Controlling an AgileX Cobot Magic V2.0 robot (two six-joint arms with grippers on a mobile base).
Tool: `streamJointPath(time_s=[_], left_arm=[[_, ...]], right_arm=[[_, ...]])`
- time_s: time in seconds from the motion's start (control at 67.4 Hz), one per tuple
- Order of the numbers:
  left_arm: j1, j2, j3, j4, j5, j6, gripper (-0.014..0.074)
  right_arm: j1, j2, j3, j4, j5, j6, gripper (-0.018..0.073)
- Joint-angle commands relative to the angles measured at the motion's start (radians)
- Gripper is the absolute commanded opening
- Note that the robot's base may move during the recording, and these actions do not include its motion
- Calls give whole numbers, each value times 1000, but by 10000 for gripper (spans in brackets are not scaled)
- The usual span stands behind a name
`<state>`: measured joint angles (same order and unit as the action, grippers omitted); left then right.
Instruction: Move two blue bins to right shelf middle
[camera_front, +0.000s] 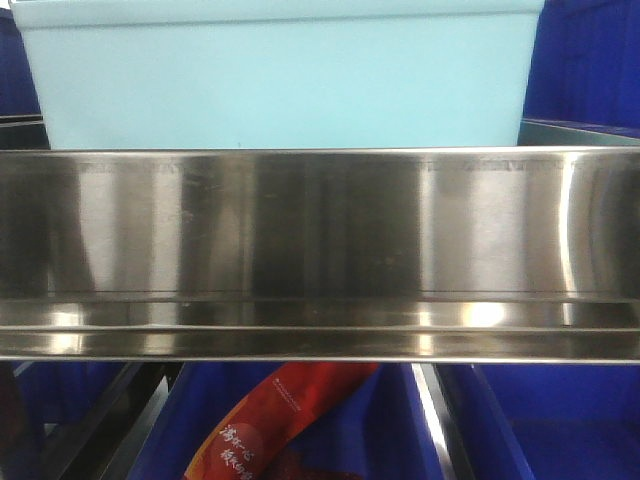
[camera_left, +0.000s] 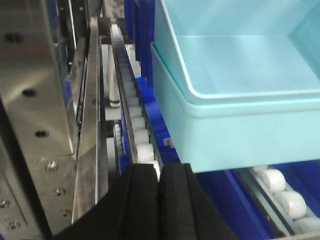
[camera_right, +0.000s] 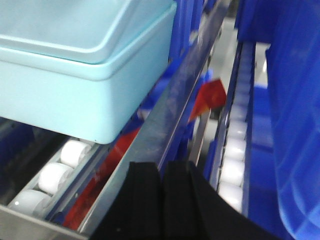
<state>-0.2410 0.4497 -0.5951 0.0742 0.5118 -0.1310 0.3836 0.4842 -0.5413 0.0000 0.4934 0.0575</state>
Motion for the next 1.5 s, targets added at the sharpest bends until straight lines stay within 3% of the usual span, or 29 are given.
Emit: streamJointPath(time_s=[0.0, 0.326, 1.142, 1.32, 1.483], left_arm=[[-1, -79, 48, -1, -57, -8, -111], [-1, -229, 82, 1, -115, -8, -111], [-1, -234, 96, -22, -118, -8, -111], [86, -294, 174, -58, -190, -2, -111], [189, -420, 371, -58, -325, 0, -111]], right_arm=[[-5, -97, 49, -16, -61, 1, -160], [-5, -354, 85, -20, -76, 1, -160], [-5, -359, 85, -20, -76, 1, -162], [-5, -359, 85, -20, -76, 1, -162], [-5, -359, 85, -20, -76, 1, -162]])
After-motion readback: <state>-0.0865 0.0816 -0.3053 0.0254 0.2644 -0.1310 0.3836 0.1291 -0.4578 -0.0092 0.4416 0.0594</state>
